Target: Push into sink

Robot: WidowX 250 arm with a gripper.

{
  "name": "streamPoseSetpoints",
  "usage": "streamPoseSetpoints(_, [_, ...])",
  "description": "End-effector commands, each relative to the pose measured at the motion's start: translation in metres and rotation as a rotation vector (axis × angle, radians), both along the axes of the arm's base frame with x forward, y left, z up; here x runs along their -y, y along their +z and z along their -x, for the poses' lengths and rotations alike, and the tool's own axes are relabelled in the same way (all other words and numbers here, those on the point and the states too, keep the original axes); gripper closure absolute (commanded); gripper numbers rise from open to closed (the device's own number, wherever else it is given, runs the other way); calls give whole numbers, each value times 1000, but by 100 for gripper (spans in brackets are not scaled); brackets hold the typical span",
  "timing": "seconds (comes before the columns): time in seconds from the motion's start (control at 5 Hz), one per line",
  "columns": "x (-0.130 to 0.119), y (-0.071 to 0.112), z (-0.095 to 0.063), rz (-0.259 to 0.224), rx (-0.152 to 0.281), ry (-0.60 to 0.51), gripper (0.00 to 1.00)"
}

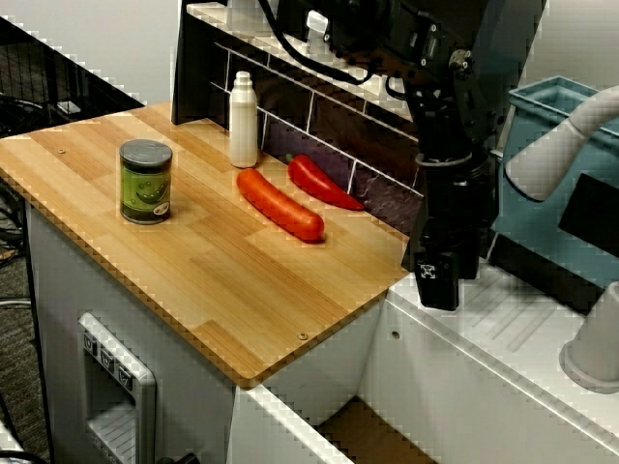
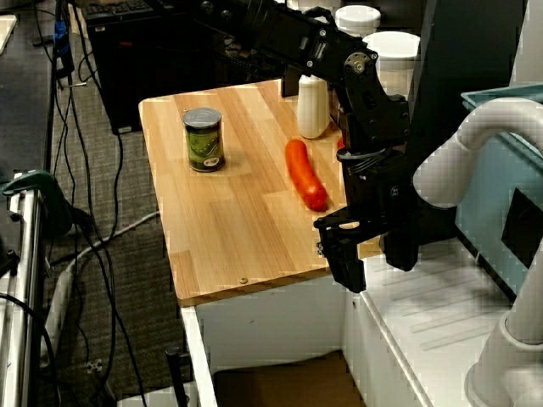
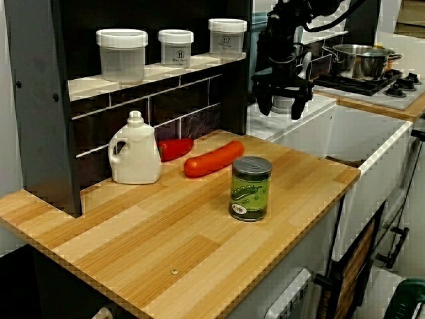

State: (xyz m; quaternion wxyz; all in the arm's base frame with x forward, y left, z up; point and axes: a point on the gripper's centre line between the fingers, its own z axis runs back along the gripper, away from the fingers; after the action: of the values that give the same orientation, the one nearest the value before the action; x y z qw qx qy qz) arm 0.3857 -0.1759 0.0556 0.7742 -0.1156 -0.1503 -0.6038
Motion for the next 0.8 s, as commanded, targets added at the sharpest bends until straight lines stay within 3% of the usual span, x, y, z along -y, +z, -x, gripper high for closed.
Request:
streamPoseSetpoints(0.0, [0,0,0,0,0,0,0])
streamPoseSetpoints(0.2, [3,-7,12,-9,2,-61,0])
streamPoseSetpoints(0.4, [-9,-5,25,-57,12,-145,0])
streamPoseSetpoints(0.6, [-28,5,34,14,-1,-163,0])
